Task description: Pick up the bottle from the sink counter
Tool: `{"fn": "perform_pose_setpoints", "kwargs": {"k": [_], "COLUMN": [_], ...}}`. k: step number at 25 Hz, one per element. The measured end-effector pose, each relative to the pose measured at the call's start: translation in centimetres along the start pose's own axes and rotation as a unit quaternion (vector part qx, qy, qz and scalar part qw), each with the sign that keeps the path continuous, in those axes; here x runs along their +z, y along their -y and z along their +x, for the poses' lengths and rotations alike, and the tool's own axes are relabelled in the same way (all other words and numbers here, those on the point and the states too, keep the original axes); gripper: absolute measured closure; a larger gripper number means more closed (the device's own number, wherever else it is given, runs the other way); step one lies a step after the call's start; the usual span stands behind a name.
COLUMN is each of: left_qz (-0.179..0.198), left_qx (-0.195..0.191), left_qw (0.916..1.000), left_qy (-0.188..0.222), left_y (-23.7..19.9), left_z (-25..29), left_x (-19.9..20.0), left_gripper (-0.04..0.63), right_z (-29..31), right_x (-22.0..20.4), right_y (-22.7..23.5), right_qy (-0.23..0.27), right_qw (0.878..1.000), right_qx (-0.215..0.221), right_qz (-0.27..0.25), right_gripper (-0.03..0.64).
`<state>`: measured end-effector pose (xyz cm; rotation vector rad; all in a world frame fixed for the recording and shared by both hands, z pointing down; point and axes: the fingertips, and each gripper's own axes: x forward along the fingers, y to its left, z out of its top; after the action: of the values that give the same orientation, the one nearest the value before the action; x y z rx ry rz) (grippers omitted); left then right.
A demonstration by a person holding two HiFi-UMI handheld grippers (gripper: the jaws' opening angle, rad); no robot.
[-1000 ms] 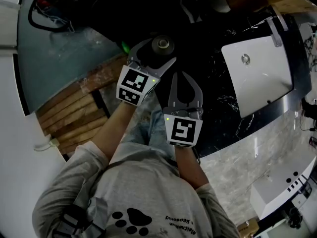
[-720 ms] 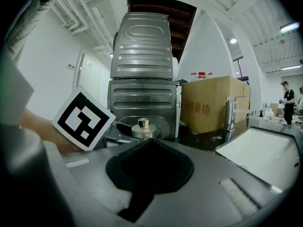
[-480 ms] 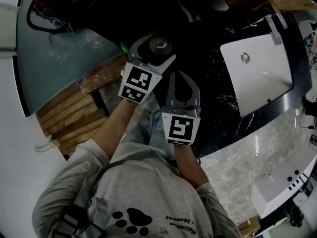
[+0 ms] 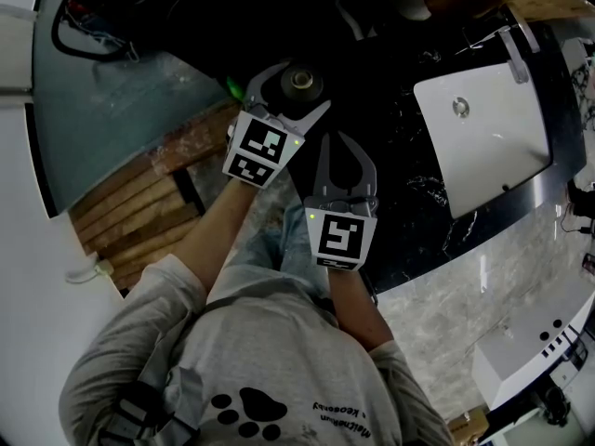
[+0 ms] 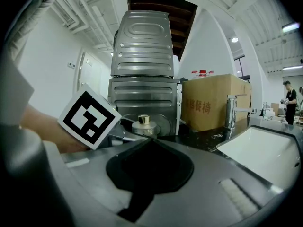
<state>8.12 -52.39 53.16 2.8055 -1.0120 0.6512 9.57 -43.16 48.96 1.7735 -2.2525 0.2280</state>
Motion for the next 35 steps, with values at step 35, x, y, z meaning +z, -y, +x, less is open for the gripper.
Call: {"fn": "perform_pose_setpoints", "kwargs": {"k": [35], "left_qz": [0.009], "left_qx": [0.022], "left_qw": [0.9983], "left_qy": [0.053], "left_y": [2.8], "left_z": [-11.7], "left_x": [2.7], "left_gripper": [0.258], "right_z": [-6.7], "right_x": [3.4], "right_y": [-2.7], "right_qy": [0.034], "right_qw": [0.998], "right_qx": [-0.037], "right_qz": [-0.029], "right_gripper": [0.615]}}
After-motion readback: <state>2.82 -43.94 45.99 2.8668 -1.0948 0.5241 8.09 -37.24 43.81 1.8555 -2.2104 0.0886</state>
